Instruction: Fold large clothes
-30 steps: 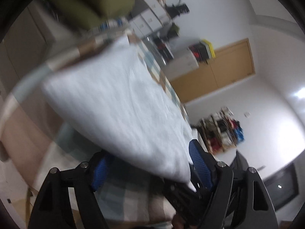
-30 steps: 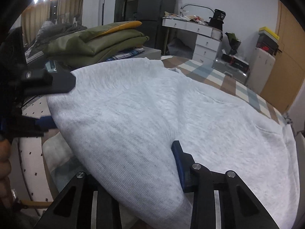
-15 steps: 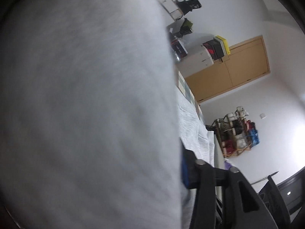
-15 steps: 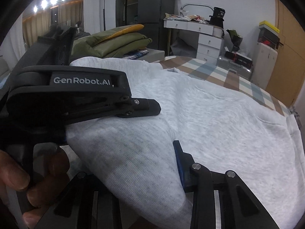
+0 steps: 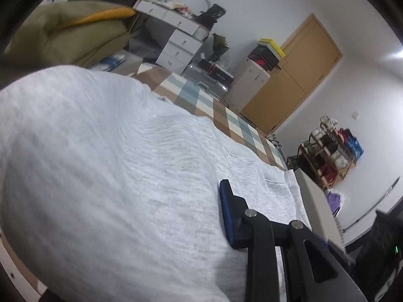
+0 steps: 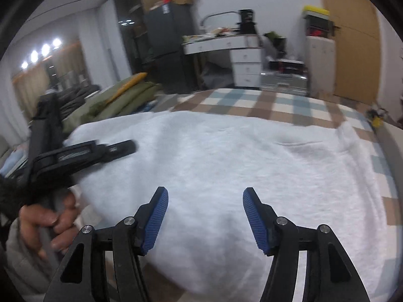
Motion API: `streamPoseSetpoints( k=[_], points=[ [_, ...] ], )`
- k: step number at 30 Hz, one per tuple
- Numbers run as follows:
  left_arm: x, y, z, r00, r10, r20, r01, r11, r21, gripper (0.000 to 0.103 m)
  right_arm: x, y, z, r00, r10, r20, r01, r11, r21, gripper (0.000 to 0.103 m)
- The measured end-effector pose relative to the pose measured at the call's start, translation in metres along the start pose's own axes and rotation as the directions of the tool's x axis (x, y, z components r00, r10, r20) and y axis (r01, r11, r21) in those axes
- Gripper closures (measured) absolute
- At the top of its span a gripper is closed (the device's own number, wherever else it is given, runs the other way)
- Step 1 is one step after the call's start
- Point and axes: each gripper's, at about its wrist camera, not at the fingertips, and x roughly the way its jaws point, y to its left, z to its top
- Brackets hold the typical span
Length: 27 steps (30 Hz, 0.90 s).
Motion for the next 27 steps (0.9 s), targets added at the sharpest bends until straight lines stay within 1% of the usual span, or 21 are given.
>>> streamPoseSetpoints(
  k=[1, 2, 3, 5, 7, 8, 9, 10, 11, 12, 15, 18, 19, 20, 21, 22, 23, 24, 25, 26, 27],
  points=[
    [-0.003, -0.006, -0.001, 1.0, 0.012, 0.005, -0.012, 0.999, 0.035, 0.079, 0.011, -0.005, 0.004, 1.0, -0.02, -0.002, 0.02, 0.999, 0.029, 0.048],
    [-0.005, -0.011, -0.002, 1.0, 0.022, 0.008, -0.022, 0.998, 0.066, 0.079, 0.023, -0.006, 0.008, 1.0, -0.007, -0.013, 0.008, 0.999, 0.046, 0.058],
    [-0.007, -0.015, -0.004, 0.999, 0.03, 0.011, -0.031, 0.995, 0.093, 0.079, 0.035, -0.003, 0.012, 0.999, -0.003, -0.037, 0.004, 0.999, 0.046, 0.062],
    [-0.009, -0.019, -0.004, 0.999, 0.042, 0.015, -0.044, 0.991, 0.127, 0.079, 0.058, 0.008, 0.016, 0.996, -0.009, -0.083, 0.013, 0.999, 0.044, 0.063],
    [-0.008, -0.024, -0.006, 0.999, 0.048, 0.011, -0.049, 0.987, 0.155, 0.079, 0.086, 0.01, 0.005, 0.985, 0.018, -0.173, -0.005, 0.997, 0.077, 0.063],
    [-0.008, -0.03, -0.009, 0.998, 0.065, 0.003, -0.064, 0.979, 0.193, 0.079, 0.091, 0.008, -0.002, 0.983, 0.039, -0.18, -0.021, 0.995, 0.1, 0.062],
    [0.001, -0.031, -0.01, 0.995, 0.092, 0.023, -0.095, 0.964, 0.248, 0.079, 0.089, 0.011, -0.003, 0.988, 0.028, -0.153, -0.017, 0.997, 0.071, 0.062],
    [0.006, -0.036, -0.012, 0.994, 0.102, 0.028, -0.105, 0.947, 0.302, 0.079, 0.088, 0.014, -0.005, 0.988, 0.014, -0.156, -0.007, 0.999, 0.045, 0.062],
    [0.011, -0.044, -0.013, 0.993, 0.108, 0.039, -0.115, 0.928, 0.353, 0.079, 0.087, 0.013, -0.004, 0.987, 0.017, -0.159, -0.009, 0.999, 0.051, 0.062],
    [0.015, -0.041, -0.009, 0.992, 0.115, 0.053, -0.126, 0.907, 0.402, 0.079, 0.086, 0.009, -0.004, 0.987, 0.041, -0.157, -0.029, 0.996, 0.079, 0.062],
    [0.018, -0.072, -0.01, 0.989, 0.117, 0.085, -0.145, 0.816, 0.56, 0.079, 0.082, -0.012, -0.004, 0.978, 0.139, -0.156, -0.111, 0.978, 0.177, 0.063],
    [0.022, -0.088, -0.015, 0.988, 0.115, 0.104, -0.155, 0.693, 0.704, 0.079, 0.07, -0.04, -0.005, 0.95, 0.266, -0.16, -0.205, 0.924, 0.323, 0.064],
    [0.024, -0.099, -0.019, 0.987, 0.125, 0.105, -0.161, 0.636, 0.755, 0.078, 0.061, -0.051, -0.006, 0.949, 0.273, -0.157, -0.204, 0.913, 0.353, 0.064],
    [0.031, -0.105, -0.021, 0.985, 0.136, 0.104, -0.164, 0.575, 0.801, 0.078, 0.051, -0.061, -0.007, 0.957, 0.249, -0.151, -0.182, 0.915, 0.36, 0.063],
    [0.033, -0.109, -0.024, 0.984, 0.148, 0.1, -0.164, 0.517, 0.84, 0.078, 0.038, -0.072, -0.01, 0.969, 0.196, -0.147, -0.133, 0.926, 0.354, 0.062],
    [0.039, -0.117, -0.029, 0.981, 0.172, 0.093, -0.162, 0.446, 0.88, 0.078, 0.025, -0.081, -0.013, 0.978, 0.158, -0.139, -0.1, 0.93, 0.355, 0.059],
    [0.042, -0.123, -0.033, 0.979, 0.185, 0.091, -0.156, 0.381, 0.911, 0.078, 0.016, -0.089, -0.016, 0.981, 0.142, -0.131, -0.086, 0.929, 0.36, 0.057],
    [0.046, -0.132, -0.037, 0.978, 0.19, 0.082, -0.142, 0.327, 0.934, 0.078, 0.012, -0.097, -0.02, 0.979, 0.147, -0.138, -0.087, 0.926, 0.367, 0.057],
    [0.05, -0.141, -0.042, 0.979, 0.188, 0.073, -0.126, 0.29, 0.949, 0.078, 0.013, -0.101, -0.023, 0.976, 0.16, -0.15, -0.094, 0.922, 0.375, 0.057],
    [0.052, -0.148, -0.045, 0.981, 0.183, 0.061, -0.11, 0.266, 0.958, 0.079, 0.016, -0.103, -0.027, 0.972, 0.166, -0.164, -0.092, 0.919, 0.384, 0.057],
    [0.053, -0.154, -0.048, 0.984, 0.171, 0.054, -0.097, 0.25, 0.963, 0.079, 0.02, -0.101, -0.03, 0.969, 0.179, -0.168, -0.104, 0.92, 0.379, 0.057]
  ],
)
